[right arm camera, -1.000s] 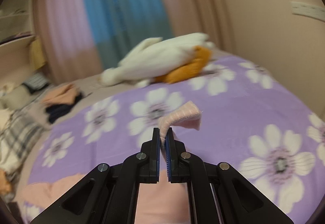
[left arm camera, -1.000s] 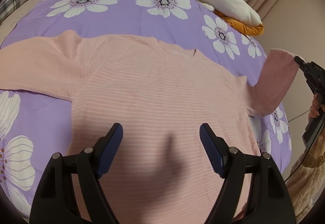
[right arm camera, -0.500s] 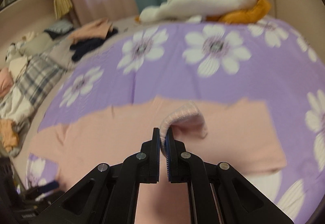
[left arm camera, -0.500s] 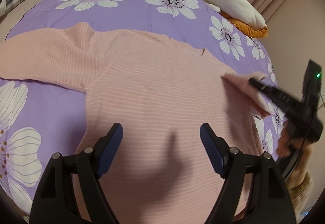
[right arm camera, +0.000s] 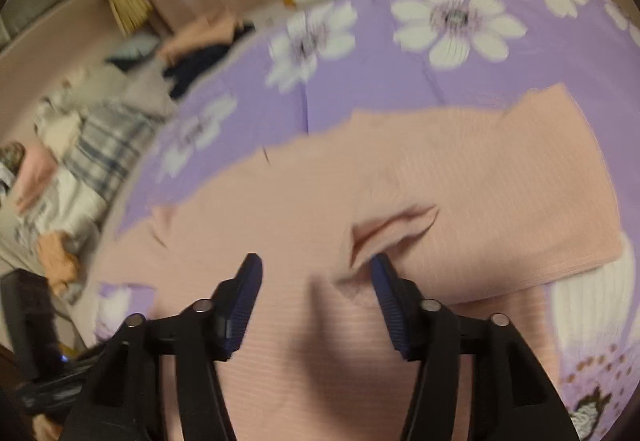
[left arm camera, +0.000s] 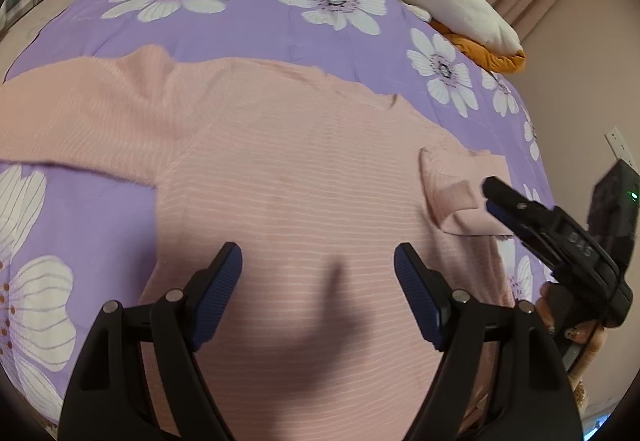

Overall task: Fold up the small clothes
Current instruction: 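Fold the held sleeve across the sweater body with the right gripper, release, then grasp the other sleeve cuff with the left gripper and lift it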

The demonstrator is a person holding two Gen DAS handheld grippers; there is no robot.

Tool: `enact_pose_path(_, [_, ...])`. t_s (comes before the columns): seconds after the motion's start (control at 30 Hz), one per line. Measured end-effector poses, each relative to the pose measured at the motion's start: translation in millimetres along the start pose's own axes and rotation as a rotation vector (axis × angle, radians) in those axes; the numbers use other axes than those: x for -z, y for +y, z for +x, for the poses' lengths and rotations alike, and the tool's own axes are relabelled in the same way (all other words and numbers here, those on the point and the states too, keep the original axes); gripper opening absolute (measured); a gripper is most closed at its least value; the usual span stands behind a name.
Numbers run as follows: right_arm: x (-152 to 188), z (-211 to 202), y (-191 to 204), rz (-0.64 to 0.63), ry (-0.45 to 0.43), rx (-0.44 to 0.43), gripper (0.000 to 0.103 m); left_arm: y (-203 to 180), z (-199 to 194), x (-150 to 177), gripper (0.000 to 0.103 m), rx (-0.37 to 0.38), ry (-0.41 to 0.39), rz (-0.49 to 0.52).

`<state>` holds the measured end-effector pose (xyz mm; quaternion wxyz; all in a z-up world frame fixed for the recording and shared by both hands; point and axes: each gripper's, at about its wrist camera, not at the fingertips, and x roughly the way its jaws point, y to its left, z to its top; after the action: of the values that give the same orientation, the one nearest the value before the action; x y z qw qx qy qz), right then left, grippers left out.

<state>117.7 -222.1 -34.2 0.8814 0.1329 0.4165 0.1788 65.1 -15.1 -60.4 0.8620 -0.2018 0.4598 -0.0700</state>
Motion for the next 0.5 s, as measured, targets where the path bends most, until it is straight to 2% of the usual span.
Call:
enact_pose_path(0.13, [-5,-24,-17,0.038,-0.065,0.073,0.059,-31,6,-9,0.078,0.015,-0.016,0.083])
enact_pose_path(0.23, [-8,-37,-42,0.101,-0.118,0.166,0.059,-63,20,-15,0.077,0.009,-0.026,0.165])
enact_pose_path(0.37, [-4,-49,-81,0.201,-0.151,0.249,0.059,-99,50,-21,0.077,0.035,0.001,0.226])
enact_pose_path(0.5, [1,-53,-106,0.255,-0.146,0.338,0.059,-125,83,-21,0.067,0.037,0.039,0.274])
